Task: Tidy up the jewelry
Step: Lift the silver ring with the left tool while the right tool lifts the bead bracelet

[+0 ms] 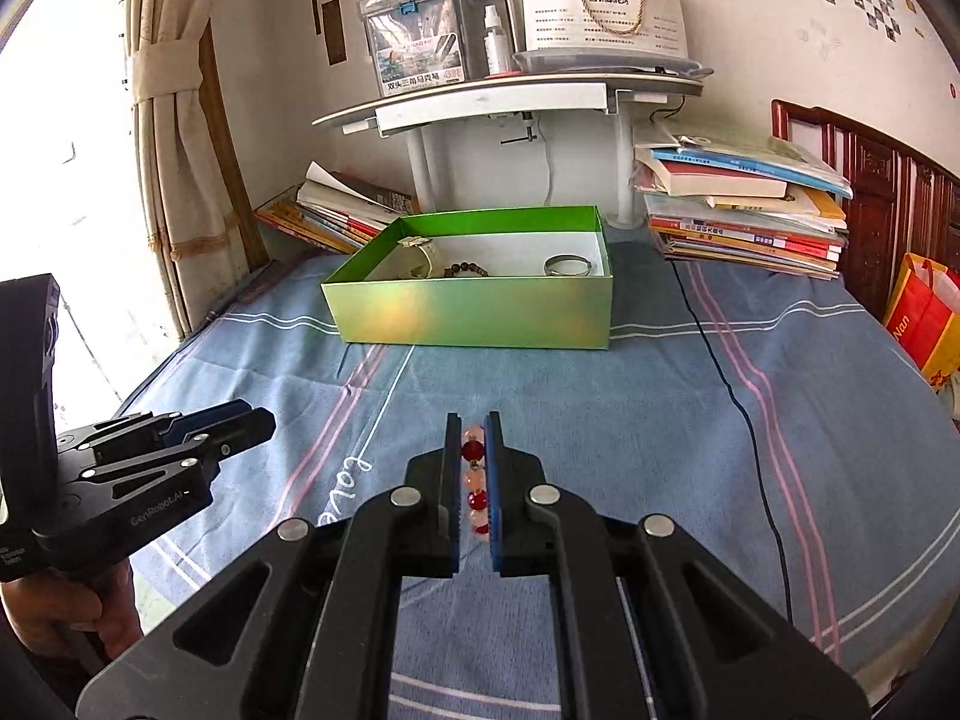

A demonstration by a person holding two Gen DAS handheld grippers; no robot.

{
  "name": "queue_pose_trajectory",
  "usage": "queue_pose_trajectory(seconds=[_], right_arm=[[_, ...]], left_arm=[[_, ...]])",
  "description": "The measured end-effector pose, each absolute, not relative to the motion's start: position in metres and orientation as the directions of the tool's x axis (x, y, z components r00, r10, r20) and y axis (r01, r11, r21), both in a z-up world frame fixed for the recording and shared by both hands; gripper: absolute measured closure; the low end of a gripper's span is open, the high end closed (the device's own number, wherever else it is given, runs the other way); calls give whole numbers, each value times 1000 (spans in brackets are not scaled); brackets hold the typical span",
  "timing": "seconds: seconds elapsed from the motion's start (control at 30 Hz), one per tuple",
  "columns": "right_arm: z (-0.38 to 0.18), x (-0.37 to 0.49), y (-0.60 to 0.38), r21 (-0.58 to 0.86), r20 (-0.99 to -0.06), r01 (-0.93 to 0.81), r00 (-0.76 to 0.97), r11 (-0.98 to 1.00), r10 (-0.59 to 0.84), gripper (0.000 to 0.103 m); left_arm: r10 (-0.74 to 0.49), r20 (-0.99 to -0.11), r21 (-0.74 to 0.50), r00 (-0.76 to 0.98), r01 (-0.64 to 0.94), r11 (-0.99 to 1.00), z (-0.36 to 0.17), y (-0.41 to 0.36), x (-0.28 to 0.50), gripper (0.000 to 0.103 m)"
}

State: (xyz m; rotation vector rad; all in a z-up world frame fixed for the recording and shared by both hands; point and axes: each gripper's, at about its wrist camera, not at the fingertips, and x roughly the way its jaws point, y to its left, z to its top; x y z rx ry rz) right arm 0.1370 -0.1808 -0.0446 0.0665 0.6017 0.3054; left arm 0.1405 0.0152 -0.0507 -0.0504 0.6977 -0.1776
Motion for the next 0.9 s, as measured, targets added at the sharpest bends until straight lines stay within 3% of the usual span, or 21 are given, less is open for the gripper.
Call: queue_pose_trajectory(seconds=[0.9], right_arm=[[-51, 145, -184, 166, -561, -258, 769, 952, 307, 96]], left_arm=[[-174, -666, -92, 725, 151, 984, -61, 9, 153, 82]])
